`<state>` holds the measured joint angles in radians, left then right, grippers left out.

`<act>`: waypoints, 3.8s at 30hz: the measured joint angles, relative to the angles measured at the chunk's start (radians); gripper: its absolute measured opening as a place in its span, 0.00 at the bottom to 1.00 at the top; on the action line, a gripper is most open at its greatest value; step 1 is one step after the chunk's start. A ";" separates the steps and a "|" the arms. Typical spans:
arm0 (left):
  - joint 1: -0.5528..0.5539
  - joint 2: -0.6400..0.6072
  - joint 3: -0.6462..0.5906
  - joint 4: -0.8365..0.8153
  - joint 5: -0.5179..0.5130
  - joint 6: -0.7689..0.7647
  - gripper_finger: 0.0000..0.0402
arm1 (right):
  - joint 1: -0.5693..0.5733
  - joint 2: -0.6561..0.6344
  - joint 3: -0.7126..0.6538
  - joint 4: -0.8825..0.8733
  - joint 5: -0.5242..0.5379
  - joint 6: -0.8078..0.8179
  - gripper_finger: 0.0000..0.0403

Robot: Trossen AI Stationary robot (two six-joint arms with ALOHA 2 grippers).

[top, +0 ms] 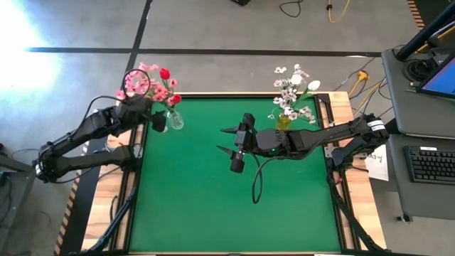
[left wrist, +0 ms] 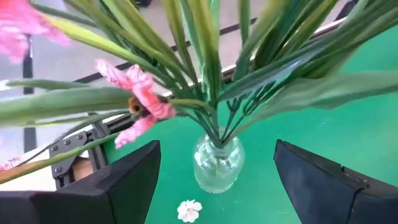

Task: Sort flowers into vase by color
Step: Return to Home Position

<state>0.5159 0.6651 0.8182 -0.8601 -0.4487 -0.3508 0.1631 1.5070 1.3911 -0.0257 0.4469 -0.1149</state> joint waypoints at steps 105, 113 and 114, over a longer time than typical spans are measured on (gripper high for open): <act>-1.172 -0.151 -0.485 0.628 -0.196 0.101 0.00 | 0.042 -1.102 -0.965 0.239 -0.117 -0.020 0.62; -1.069 -0.222 -0.539 0.667 -0.159 0.177 0.00 | 0.041 -1.135 -0.963 0.301 -0.114 -0.070 0.62; -1.061 -0.231 -0.541 0.666 -0.154 0.184 0.00 | 0.041 -1.148 -0.960 0.304 -0.114 -0.078 0.62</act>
<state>-0.5452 0.4345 0.2768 -0.1941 -0.6024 -0.1670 0.2043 0.3595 0.4306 0.2781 0.3328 -0.1932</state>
